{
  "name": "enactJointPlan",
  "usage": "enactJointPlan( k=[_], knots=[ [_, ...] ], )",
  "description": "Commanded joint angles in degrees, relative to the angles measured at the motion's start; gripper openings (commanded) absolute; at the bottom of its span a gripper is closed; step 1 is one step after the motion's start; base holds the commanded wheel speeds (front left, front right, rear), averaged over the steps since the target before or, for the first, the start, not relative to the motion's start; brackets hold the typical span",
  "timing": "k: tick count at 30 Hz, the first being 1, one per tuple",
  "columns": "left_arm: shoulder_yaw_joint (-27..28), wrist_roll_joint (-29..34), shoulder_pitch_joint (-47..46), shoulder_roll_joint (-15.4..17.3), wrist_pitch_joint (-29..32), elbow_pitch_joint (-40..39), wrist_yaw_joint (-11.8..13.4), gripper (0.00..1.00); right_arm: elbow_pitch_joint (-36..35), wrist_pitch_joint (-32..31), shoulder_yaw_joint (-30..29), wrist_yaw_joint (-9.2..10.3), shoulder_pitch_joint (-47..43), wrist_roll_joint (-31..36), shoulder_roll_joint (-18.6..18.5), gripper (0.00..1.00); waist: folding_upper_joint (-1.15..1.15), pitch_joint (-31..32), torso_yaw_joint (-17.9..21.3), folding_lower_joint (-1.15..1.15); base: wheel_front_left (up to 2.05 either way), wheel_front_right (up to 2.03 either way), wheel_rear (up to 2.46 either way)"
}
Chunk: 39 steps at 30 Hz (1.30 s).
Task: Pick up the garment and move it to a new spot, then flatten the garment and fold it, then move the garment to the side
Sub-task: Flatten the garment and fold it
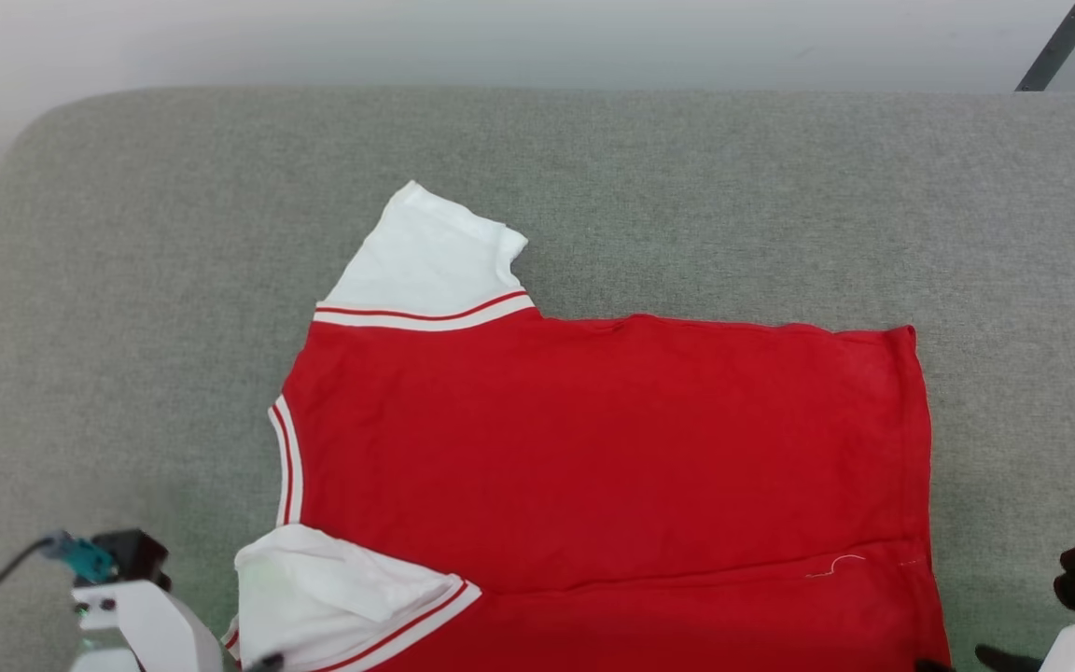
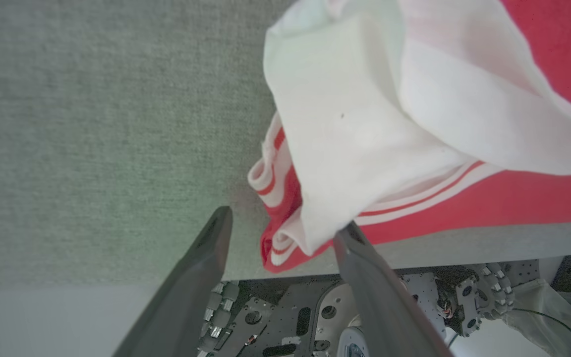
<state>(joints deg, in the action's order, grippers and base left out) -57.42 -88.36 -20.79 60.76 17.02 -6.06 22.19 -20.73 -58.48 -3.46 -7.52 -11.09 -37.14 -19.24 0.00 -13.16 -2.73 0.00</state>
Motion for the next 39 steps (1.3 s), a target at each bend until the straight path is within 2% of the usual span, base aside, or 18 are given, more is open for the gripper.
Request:
enactJointPlan(
  k=[1, 5, 11, 17, 22, 27, 39],
  knots=[
    [0.7, 1.0, -0.6, 0.9, -0.6, -1.0, 0.5, 1.00, -1.2, 0.5, -0.5, 0.06, 0.7, 0.4, 0.4, 1.00, 0.00, 0.0, 0.2, 0.00, 0.00, 0.00, 0.00],
    [1.7, 2.9, -2.5, 3.1, -1.3, -3.7, 1.0, 1.00, -3.6, 3.1, -0.6, 0.06, 2.2, 0.6, 0.3, 1.00, 0.00, -0.2, 0.7, 0.00, 0.00, 0.00, 0.00],
    [4.1, 8.6, -8.2, 5.6, -2.7, -6.1, 1.3, 1.00, -6.2, 13.9, 1.5, 0.04, 7.4, 2.2, -1.1, 1.00, 0.00, -1.1, 2.8, 0.00, 0.00, 0.00, 0.00],
    [5.9, 13.6, -14.6, 4.7, -3.4, -4.2, 0.1, 1.00, -4.9, 25.7, 4.7, 0.03, 12.0, 5.1, -3.0, 1.00, 0.00, -2.4, 5.1, 0.00, 0.00, 0.00, 0.00],
    [6.8, 18.1, -21.9, 1.9, -2.9, 0.2, -2.8, 1.00, -2.8, 36.3, 7.2, 0.03, 15.8, 7.2, -3.3, 1.00, 0.00, -4.3, 7.5, 0.00, 0.00, 0.00, 0.00],
    [6.8, 20.9, -29.1, -1.3, -0.5, 6.5, -7.0, 1.00, -0.7, 43.8, 9.0, 0.03, 18.6, 8.5, -2.7, 1.00, 0.00, -6.8, 9.8, 0.00, 0.00, 0.00, 0.00],
    [4.2, 24.3, -43.6, -5.7, 12.3, 20.8, -16.1, 1.00, 3.6, 49.8, 11.5, 0.03, 20.4, 7.5, -1.3, 1.00, 0.00, -12.7, 14.8, 0.00, 0.00, 0.00, 0.00]
  ],
)
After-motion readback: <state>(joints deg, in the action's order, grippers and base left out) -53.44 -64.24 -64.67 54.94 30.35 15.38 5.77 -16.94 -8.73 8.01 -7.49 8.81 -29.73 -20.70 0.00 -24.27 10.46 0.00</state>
